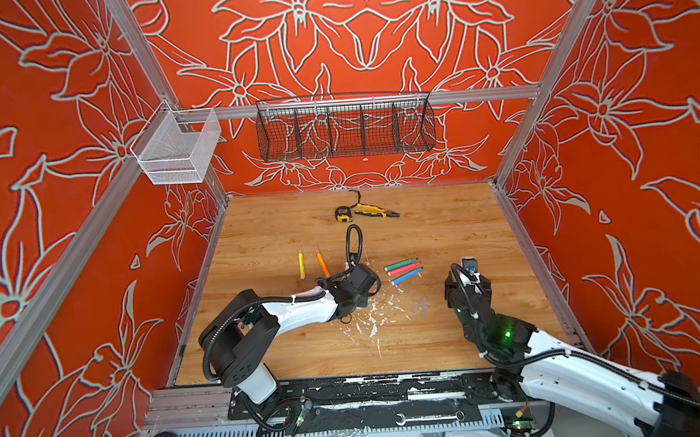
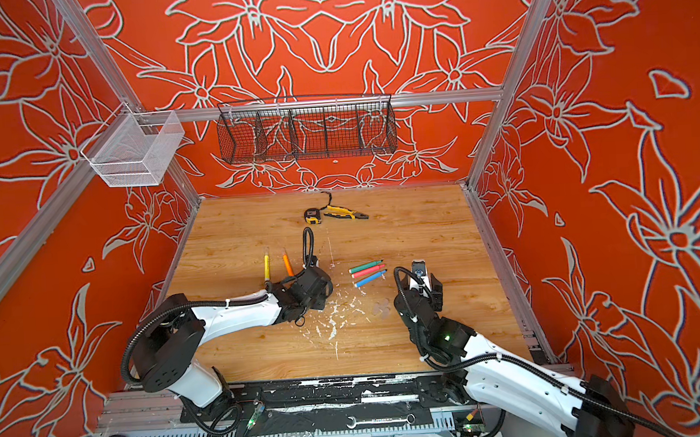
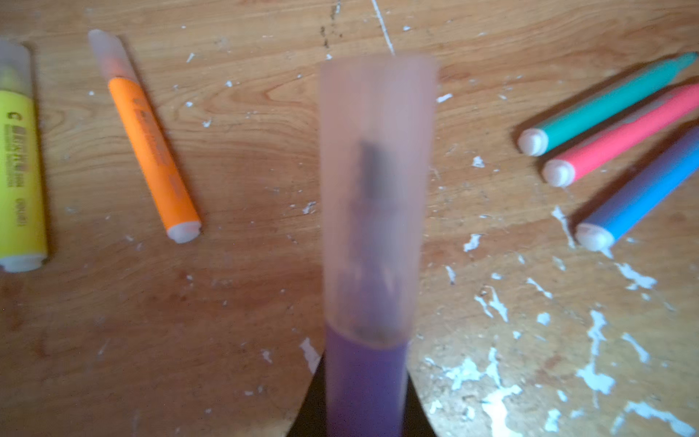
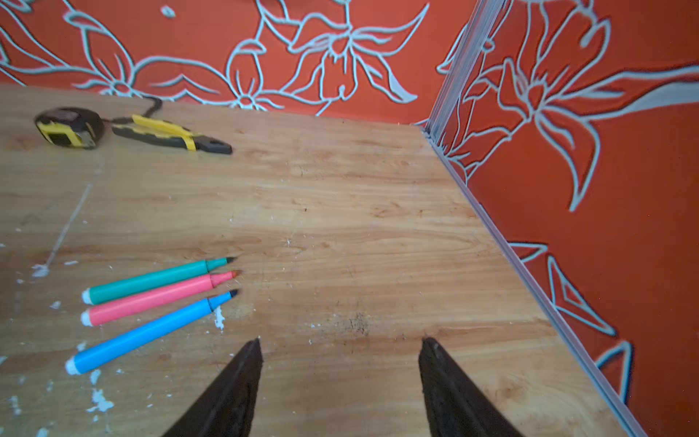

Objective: Insert the pens into the pen caps

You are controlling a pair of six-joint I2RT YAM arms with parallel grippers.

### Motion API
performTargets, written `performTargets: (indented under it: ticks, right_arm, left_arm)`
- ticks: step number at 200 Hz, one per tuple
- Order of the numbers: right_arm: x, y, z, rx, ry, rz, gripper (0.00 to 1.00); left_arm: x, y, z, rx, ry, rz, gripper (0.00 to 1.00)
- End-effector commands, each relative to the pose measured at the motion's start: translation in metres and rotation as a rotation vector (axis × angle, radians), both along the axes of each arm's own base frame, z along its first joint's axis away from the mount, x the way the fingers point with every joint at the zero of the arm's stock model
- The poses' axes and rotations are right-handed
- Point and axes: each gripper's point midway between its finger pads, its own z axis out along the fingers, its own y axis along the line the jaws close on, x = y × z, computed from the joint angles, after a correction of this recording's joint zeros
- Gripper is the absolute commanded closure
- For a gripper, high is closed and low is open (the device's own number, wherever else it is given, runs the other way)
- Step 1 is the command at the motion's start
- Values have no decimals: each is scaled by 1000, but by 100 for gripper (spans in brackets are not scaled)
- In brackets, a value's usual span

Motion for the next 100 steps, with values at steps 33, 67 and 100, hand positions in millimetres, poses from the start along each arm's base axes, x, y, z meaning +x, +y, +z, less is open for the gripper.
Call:
performTargets:
  ticks: [33, 67, 100]
  right_arm:
    - [20, -3, 27, 69, -91, -7, 31]
    - [28, -22, 21, 100, -99, -90, 29]
    - [32, -11, 13, 117, -49, -25, 31]
  left_arm:
    - [7, 23, -3, 122, -18, 90, 100]
    - [13, 21, 5, 141, -42, 74, 84]
    - [26, 16, 35, 132, -104, 59, 63]
